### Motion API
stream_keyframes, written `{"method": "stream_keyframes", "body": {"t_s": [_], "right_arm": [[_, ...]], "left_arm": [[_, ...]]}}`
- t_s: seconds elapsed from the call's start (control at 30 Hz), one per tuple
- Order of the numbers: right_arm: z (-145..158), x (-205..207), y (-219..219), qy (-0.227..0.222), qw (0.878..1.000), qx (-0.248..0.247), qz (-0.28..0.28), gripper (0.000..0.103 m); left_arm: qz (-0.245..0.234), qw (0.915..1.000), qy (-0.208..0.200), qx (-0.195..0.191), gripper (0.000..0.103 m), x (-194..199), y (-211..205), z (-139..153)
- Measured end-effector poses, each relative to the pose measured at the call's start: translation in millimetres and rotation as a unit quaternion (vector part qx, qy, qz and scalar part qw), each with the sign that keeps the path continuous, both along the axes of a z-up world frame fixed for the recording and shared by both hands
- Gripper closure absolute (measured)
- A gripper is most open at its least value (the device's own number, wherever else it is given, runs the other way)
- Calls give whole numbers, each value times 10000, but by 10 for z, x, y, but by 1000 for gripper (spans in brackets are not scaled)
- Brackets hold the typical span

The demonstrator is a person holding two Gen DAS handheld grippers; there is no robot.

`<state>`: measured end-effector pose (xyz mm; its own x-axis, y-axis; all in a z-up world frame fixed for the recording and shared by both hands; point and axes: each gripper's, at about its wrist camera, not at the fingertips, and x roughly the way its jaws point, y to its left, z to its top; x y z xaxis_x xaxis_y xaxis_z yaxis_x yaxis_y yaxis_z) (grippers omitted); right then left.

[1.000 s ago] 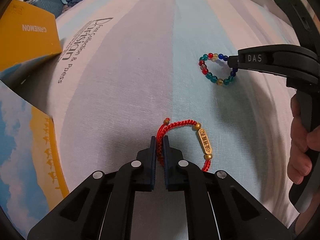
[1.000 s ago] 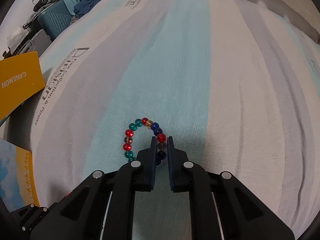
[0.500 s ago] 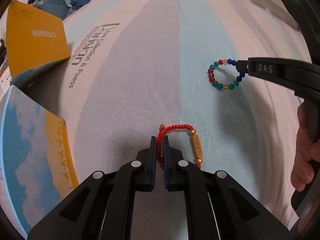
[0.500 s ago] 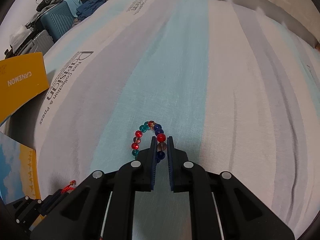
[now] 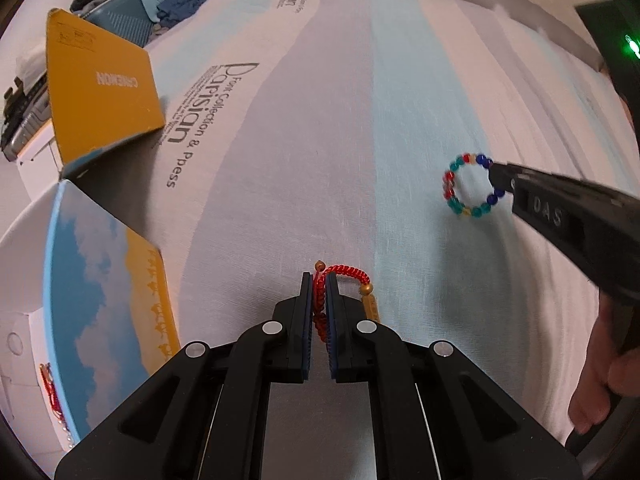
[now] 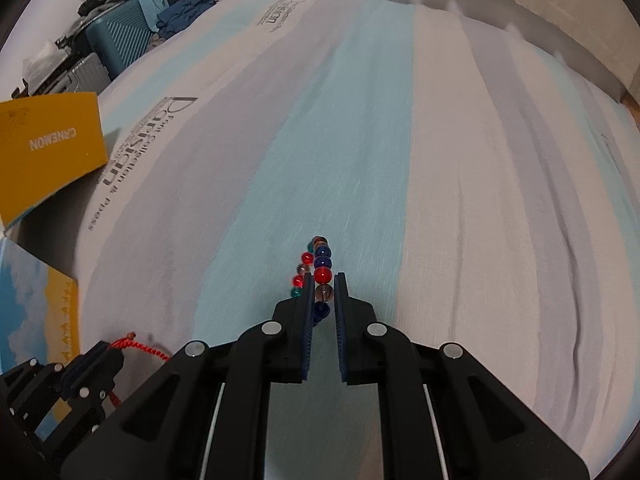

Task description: Organize jewelry

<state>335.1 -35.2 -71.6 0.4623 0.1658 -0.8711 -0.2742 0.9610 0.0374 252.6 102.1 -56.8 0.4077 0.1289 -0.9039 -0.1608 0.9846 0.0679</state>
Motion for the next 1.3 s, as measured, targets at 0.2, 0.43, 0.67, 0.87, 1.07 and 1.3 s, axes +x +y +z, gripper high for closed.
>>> {"method": "stream_keyframes", "body": {"t_s": [0.2, 0.43, 0.67, 0.87, 1.07, 1.3], "right_arm": [[148, -133, -42, -47, 9999, 67, -96, 94], [340, -349, -58, -118, 9998, 59, -140, 94], [546, -593, -60, -210, 9996, 82, -166, 94], [719, -800, -63, -292, 9994, 53, -160, 94], [883, -995, -64, -380, 9991, -17, -161, 94], [1059, -1209, 6, -483, 9987, -40, -131, 94]], "left_arm": [[-48, 10000, -49, -28, 98, -56, -43, 80], [-145, 9996, -105, -225, 98, -197, -29, 177], [-189, 9993, -240, -216, 98, -378, -53, 369], [-267, 9990, -336, -109, 97, -517, -51, 523], [-233, 9992, -335, -34, 98, -646, 10, 600], [-238, 9987, -455, -71, 97, -855, 61, 772]]}}
